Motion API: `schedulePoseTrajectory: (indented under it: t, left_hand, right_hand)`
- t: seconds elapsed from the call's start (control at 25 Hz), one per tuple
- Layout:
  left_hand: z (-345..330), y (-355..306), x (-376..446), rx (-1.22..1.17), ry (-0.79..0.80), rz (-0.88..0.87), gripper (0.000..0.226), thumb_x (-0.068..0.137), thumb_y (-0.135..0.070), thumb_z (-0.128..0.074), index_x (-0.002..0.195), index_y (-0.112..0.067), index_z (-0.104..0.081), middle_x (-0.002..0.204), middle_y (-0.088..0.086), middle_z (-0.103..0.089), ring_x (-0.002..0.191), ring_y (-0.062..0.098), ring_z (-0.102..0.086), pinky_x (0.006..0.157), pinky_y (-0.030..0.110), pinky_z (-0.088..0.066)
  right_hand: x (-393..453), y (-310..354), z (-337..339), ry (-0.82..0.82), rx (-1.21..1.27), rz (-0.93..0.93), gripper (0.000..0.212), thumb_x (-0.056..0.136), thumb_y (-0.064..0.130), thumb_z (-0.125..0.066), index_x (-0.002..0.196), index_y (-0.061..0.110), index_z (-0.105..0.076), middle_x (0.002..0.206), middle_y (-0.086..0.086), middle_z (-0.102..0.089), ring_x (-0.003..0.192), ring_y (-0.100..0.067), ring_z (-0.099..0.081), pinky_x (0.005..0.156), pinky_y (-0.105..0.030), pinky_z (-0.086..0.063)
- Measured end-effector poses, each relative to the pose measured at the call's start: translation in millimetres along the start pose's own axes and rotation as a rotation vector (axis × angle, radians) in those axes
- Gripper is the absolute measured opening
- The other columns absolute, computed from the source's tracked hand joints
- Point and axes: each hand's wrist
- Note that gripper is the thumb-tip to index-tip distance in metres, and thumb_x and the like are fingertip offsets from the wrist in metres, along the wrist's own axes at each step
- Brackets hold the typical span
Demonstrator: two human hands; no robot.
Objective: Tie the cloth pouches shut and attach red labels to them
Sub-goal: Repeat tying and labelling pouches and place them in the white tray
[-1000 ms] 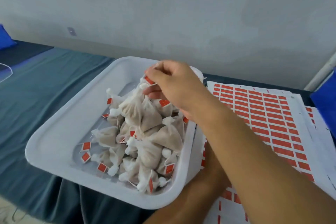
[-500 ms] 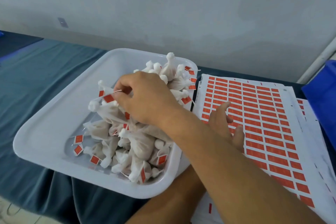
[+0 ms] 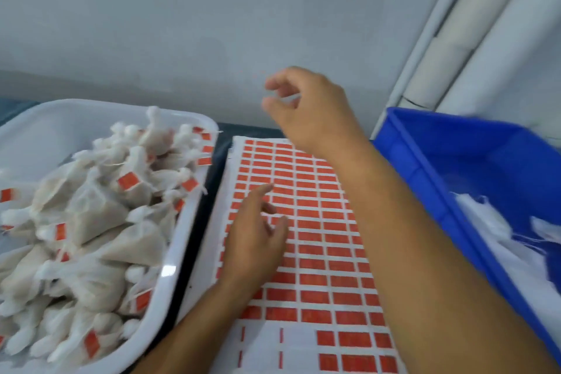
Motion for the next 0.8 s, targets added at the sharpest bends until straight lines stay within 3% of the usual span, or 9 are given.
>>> schedulePoseTrajectory:
  t: [0.08,0.2,0.36,0.44,0.52,0.68,0.8]
  left_hand:
    - [0,2,0,-0.005,-0.003,0.044,0.06,0.094,-0.037,-0.07,0.139,-0.056,-0.034,0.111,-0.025,-0.058,0.08,-0.001,-0.068,0.059,0.011,-0.053]
    - [-5,-3,0,0.035,-0.018,0.048,0.061,0.093,-0.037,-0.071,0.139,-0.055,-0.035,0.109,-0.022,-0.059,0.079,0.003,-0.067,0.057,0.015,-0.055]
    - [-4,-2,0,0.079,-0.015,0.062,0.06,0.092,-0.037,-0.071,0.142,-0.045,-0.038,0.111,-0.016,-0.059,0.076,0.005,-0.065,0.056,0.018,-0.052]
    - [-5,-4,0,0.097,-0.014,0.082,0.061,0.092,-0.036,-0.072,0.143,-0.04,-0.039,0.113,-0.013,-0.059,0.075,0.007,-0.063,0.059,0.024,-0.054]
    - [-7,-4,2,0.111,-0.005,0.098,0.061,0.091,-0.033,-0.073,0.143,-0.037,-0.04,0.113,-0.009,-0.058,0.079,0.012,-0.064,0.066,0.036,-0.059]
    - [-7,-1,8,0.115,0.075,0.12,0.062,0.09,-0.031,-0.074,0.141,-0.033,-0.04,0.117,0.0,-0.062,0.085,0.026,-0.068,0.072,0.052,-0.062]
    - [-9,-1,10,0.11,0.085,0.13,0.066,0.088,-0.03,-0.076,0.142,-0.025,-0.037,0.125,0.009,-0.064,0.09,0.031,-0.066,0.078,0.059,-0.06]
  right_hand:
    - [8,-52,47,-0.012,-0.225,-0.177,0.023,0.097,0.03,-0.062,0.119,0.025,-0.07,0.121,0.004,-0.069,0.109,-0.016,-0.064,0.089,-0.023,-0.043]
    - [10,-124,105,0.011,-0.494,-0.441,0.023,0.097,0.012,-0.057,0.113,0.014,-0.074,0.121,-0.006,-0.07,0.113,-0.029,-0.063,0.094,-0.032,-0.051]
    - [-10,-192,144,0.171,-0.664,-0.714,0.028,0.1,0.012,-0.059,0.125,0.009,-0.069,0.132,-0.009,-0.066,0.119,-0.031,-0.063,0.1,-0.039,-0.054]
    - [-23,-209,144,0.305,-0.696,-0.734,0.031,0.1,0.027,-0.062,0.121,0.005,-0.071,0.126,-0.012,-0.068,0.117,-0.032,-0.064,0.099,-0.039,-0.054]
    - [-35,-220,134,0.362,-0.641,-0.73,0.031,0.096,0.036,-0.066,0.103,0.006,-0.07,0.105,-0.012,-0.066,0.101,-0.031,-0.064,0.086,-0.034,-0.053]
    - [-51,-241,113,0.325,-0.536,-0.767,0.014,0.09,0.024,-0.067,0.094,0.011,-0.065,0.098,-0.006,-0.063,0.09,-0.028,-0.063,0.078,-0.036,-0.053]
    - [-52,-247,111,0.268,-0.431,-0.721,0.021,0.091,0.022,-0.068,0.111,0.016,-0.072,0.11,-0.002,-0.064,0.097,-0.027,-0.064,0.077,-0.035,-0.053]
Point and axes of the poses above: each hand's wrist, its own x-axis towards the middle knuckle, its own z-axis out of the back of the hand, y = z × x
